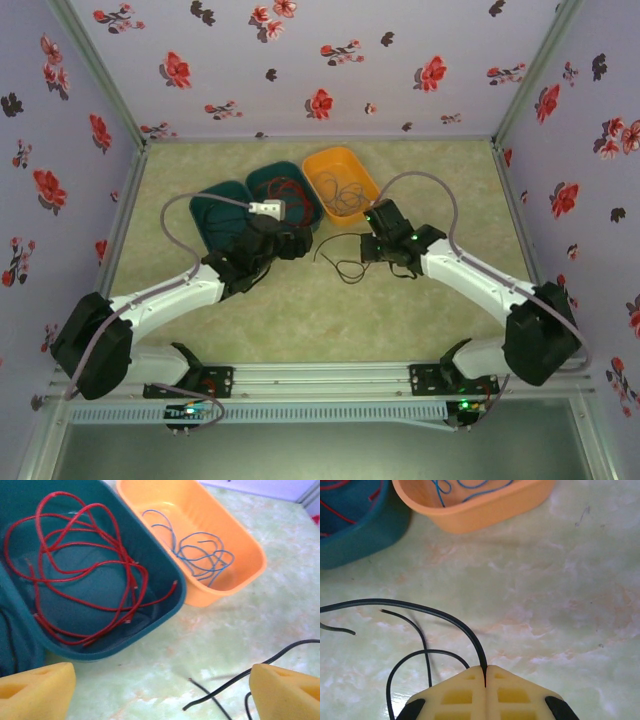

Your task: Untangle the cables

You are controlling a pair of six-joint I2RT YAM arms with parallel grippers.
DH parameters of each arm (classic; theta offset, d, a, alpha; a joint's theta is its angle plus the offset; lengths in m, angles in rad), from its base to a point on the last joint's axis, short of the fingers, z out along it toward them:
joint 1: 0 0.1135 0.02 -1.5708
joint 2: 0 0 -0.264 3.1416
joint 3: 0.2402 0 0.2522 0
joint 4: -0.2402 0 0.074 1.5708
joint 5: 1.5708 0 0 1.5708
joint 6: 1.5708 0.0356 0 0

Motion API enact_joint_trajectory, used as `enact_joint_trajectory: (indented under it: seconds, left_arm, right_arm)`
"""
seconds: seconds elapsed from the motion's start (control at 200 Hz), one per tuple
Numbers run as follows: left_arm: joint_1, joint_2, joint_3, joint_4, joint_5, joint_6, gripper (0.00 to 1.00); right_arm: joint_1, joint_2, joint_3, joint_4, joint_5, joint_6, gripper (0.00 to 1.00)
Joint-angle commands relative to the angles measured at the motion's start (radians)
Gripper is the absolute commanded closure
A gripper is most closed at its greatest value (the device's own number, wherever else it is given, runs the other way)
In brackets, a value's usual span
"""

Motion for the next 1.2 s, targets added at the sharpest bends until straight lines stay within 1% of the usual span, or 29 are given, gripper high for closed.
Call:
enact_joint_trajectory:
  seconds: [0.0, 0.06, 0.165, 0.225, 0.315, 0.38, 0.45, 0.475, 0.5, 0.53, 0.615, 0.73, 0.855, 0.895, 0.995, 1.025, 1.08, 1.095, 1.11, 1.14, 1.195]
  left_arm:
    - [-0.004, 0.04, 0.011, 0.084, 0.146, 0.064, 0.12]
    - [-0.004, 0.068, 0.033, 0.094, 0.243, 0.12, 0.13]
    - [-0.012, 0.129, 0.087, 0.075, 0.349, 0.224, 0.13]
    - [-0.017, 0.17, 0.129, 0.038, 0.374, 0.286, 0.13]
    - [-0.025, 0.228, 0.202, -0.041, 0.375, 0.356, 0.13]
    - [-0.025, 0.257, 0.241, -0.07, 0.376, 0.373, 0.18]
    - [-0.027, 0.272, 0.259, -0.071, 0.376, 0.377, 0.3]
    - [-0.027, 0.274, 0.263, -0.071, 0.376, 0.378, 0.36]
    - [-0.027, 0.275, 0.266, -0.071, 0.378, 0.38, 0.41]
    - [-0.027, 0.278, 0.27, -0.074, 0.378, 0.384, 0.42]
    - [-0.029, 0.283, 0.283, -0.094, 0.381, 0.399, 0.42]
    - [-0.033, 0.293, 0.303, -0.127, 0.415, 0.422, 0.44]
    - [-0.04, 0.305, 0.326, -0.166, 0.42, 0.432, 0.65]
    - [-0.042, 0.305, 0.332, -0.17, 0.421, 0.432, 0.68]
    - [-0.045, 0.299, 0.34, -0.18, 0.421, 0.437, 0.89]
    - [-0.046, 0.296, 0.343, -0.182, 0.421, 0.436, 0.94]
    - [-0.045, 0.288, 0.348, -0.187, 0.421, 0.432, 0.97]
    - [-0.045, 0.286, 0.35, -0.187, 0.421, 0.43, 0.97]
    - [-0.045, 0.282, 0.35, -0.187, 0.421, 0.427, 0.99]
    - [-0.045, 0.276, 0.351, -0.184, 0.421, 0.421, 1.0]
    - [-0.045, 0.262, 0.351, -0.178, 0.421, 0.404, 1.0]
  right_arm:
    - [0.006, -0.048, -0.013, 0.025, 0.02, -0.007, 1.0]
    - [0.006, -0.063, -0.007, 0.02, 0.014, -0.005, 1.0]
    - [0.006, -0.074, 0.001, 0.02, -0.019, 0.0, 1.0]
    - [0.006, -0.078, 0.007, 0.022, -0.046, 0.002, 1.0]
    - [0.006, -0.081, 0.014, 0.024, -0.075, 0.002, 1.0]
    - [0.006, -0.082, 0.018, 0.023, -0.091, 0.0, 1.0]
    - [0.006, -0.083, 0.024, 0.018, -0.102, -0.002, 1.0]
    - [0.006, -0.084, 0.025, 0.014, -0.104, -0.003, 1.0]
    - [0.006, -0.084, 0.027, 0.011, -0.104, -0.004, 1.0]
    - [0.006, -0.086, 0.027, 0.008, -0.106, -0.003, 1.0]
    - [0.006, -0.094, 0.031, 0.01, -0.12, -0.005, 1.0]
    - [0.006, -0.1, 0.035, 0.012, -0.138, -0.009, 1.0]
    - [0.006, -0.104, 0.046, 0.012, -0.15, -0.013, 1.0]
    - [0.006, -0.106, 0.047, 0.012, -0.153, -0.013, 1.0]
    - [0.006, -0.111, 0.049, 0.011, -0.155, -0.014, 1.0]
    - [0.006, -0.114, 0.048, 0.009, -0.154, -0.014, 1.0]
    - [0.006, -0.117, 0.047, 0.009, -0.152, -0.014, 1.0]
    - [0.006, -0.118, 0.046, 0.009, -0.152, -0.013, 0.98]
    - [0.006, -0.118, 0.045, 0.009, -0.15, -0.014, 0.94]
    - [0.006, -0.121, 0.043, 0.009, -0.147, -0.013, 0.81]
    - [0.005, -0.124, 0.036, 0.014, -0.142, -0.01, 0.63]
